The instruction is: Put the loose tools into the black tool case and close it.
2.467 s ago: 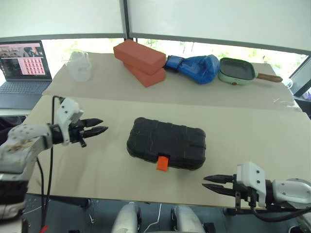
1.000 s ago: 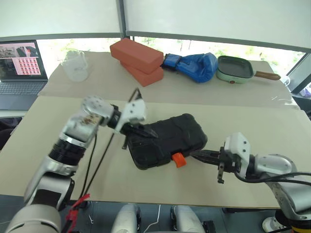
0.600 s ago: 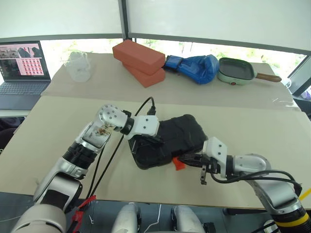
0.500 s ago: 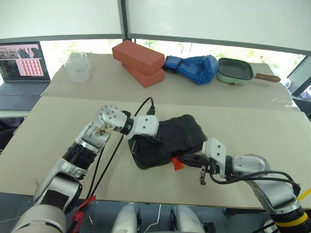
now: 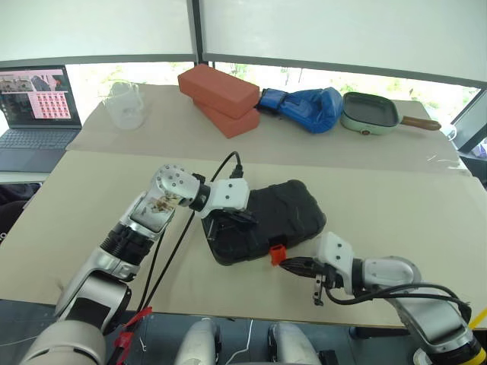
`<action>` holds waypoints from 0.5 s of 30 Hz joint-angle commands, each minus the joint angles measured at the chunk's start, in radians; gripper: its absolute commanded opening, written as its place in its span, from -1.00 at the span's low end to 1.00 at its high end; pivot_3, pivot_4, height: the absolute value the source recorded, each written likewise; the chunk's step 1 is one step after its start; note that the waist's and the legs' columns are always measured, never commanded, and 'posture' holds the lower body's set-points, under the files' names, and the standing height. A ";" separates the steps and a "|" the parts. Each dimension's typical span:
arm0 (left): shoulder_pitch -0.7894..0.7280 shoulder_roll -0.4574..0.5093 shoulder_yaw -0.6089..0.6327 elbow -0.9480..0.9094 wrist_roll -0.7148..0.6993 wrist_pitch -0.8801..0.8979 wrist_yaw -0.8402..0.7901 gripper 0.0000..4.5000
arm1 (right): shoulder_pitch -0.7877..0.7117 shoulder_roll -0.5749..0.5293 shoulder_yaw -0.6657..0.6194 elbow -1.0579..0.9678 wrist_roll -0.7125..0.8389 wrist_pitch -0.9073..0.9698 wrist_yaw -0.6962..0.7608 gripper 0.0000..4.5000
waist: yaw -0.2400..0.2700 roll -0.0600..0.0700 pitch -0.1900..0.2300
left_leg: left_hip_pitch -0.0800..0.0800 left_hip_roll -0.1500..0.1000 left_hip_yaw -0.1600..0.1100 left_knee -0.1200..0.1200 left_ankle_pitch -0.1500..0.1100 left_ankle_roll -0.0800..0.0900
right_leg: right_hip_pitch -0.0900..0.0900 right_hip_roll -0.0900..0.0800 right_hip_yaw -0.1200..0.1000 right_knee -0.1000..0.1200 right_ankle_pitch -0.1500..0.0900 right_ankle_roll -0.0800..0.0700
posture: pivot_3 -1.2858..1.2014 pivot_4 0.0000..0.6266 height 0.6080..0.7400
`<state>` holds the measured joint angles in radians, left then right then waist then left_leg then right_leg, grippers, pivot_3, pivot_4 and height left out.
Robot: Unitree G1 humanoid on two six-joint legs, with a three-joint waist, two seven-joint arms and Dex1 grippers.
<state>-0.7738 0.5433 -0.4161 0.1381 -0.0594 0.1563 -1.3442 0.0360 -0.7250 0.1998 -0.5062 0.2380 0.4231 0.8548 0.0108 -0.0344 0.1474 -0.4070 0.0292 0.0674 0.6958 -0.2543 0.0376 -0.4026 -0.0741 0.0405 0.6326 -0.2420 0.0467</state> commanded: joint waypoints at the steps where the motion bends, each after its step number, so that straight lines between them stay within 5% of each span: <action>1: 0.007 0.003 -0.034 0.023 0.036 0.006 -0.015 -0.98 | 0.004 0.038 0.012 0.007 -0.031 -0.013 -0.054 -1.00 | 0.000 0.000 0.000 | 0.000 0.000 0.000 0.000 0.000 0.000 | 0.000 0.000 0.000 0.000 0.000 0.000 | 0.03 -0.52 0.98; 15: -0.025 -0.027 -0.045 0.053 0.050 -0.012 -0.031 -0.98 | -0.010 0.222 -0.014 0.059 -0.107 -0.147 -0.200 -1.00 | -0.005 -0.001 -0.001 | 0.000 0.001 0.000 0.000 0.000 0.000 | -0.001 0.002 0.000 0.001 0.000 -0.001 | 0.03 -0.52 0.98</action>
<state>-0.8092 0.5219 -0.4280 0.1758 -0.0375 0.1466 -1.3661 0.0452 -0.5156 0.2408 -0.4013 0.1226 0.3311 0.6897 0.0054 -0.0356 0.1463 -0.4068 0.0301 0.0675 0.6957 -0.2542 0.0375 -0.4033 -0.0719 0.0409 0.6333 -0.2416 0.0457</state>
